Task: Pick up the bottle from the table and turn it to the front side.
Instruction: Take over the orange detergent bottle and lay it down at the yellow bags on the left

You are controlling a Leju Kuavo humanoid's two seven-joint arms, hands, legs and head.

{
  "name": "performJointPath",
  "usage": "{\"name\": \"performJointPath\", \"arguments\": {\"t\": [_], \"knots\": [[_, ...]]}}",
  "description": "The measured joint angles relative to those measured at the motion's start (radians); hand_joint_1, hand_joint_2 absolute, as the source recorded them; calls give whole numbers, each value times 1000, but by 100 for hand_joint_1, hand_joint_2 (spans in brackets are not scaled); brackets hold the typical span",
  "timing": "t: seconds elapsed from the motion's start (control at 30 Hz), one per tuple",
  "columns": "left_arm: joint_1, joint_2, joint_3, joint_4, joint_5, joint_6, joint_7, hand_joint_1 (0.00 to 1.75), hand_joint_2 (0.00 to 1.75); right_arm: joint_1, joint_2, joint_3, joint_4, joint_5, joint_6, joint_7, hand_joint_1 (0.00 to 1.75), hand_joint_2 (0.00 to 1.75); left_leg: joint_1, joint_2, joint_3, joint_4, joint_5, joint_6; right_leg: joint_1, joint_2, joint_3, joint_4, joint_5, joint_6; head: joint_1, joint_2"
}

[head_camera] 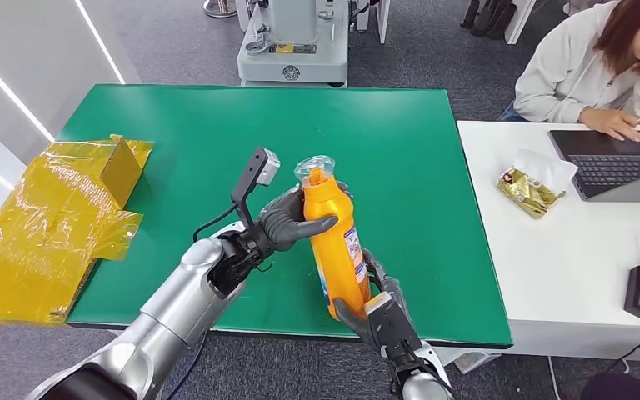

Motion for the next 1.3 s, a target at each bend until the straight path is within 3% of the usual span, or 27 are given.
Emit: {"name": "performJointPath", "arguments": {"t": [0.07,0.1,0.2,0.37,0.57,0.77,0.9,0.97,1.13,1.3], "knots": [[-2,1,-7,0,-11,14,-14,175,175,0,0,-2,0,0,2,0,7,175,0,0,0,0,0,0,0,0,0,0,0,0,0,0],[-2,1,-12,0,-23,26,-26,175,175,1,0,-2,-2,0,3,0,0,175,0,0,0,0,0,0,0,0,0,0,0,0,0,0],[-3,7,-22,-1,-102,89,-93,175,175,5,0,-3,-13,1,5,-2,0,175,0,0,0,0,0,0,0,0,0,0,0,0,0,0],[-22,47,-23,-14,-339,282,-210,175,175,28,0,-4,-51,3,6,-6,0,175,0,0,0,0,0,0,0,0,0,1,0,0,0,0],[-69,110,12,-48,-624,442,-234,175,175,43,0,-9,-82,3,11,-7,0,175,0,0,0,0,1,-1,0,0,0,2,0,0,0,0],[-129,177,32,-63,-1049,660,-242,175,175,45,0,-14,-99,-2,28,-22,0,175,0,0,0,0,1,-1,0,0,0,2,0,0,0,0],[-165,231,20,-57,-1463,883,-138,175,175,40,-1,-16,-107,-11,48,-24,0,175,0,0,0,0,1,-1,0,1,0,2,0,0,0,0],[-178,252,17,-46,-1615,942,-85,175,175,35,-1,-16,-109,-16,53,-24,0,175,0,0,0,0,1,-1,0,0,0,2,0,0,0,0],[-182,281,17,23,-1857,1001,19,175,175,34,-1,-20,-121,-17,57,-25,0,175,0,1,0,0,1,-1,0,1,0,2,0,0,0,0],[-173,299,10,132,-2045,983,162,175,175,50,-2,-21,-132,-16,56,-34,0,175,0,1,0,0,1,-1,0,1,-1,2,0,0,0,0]]}}
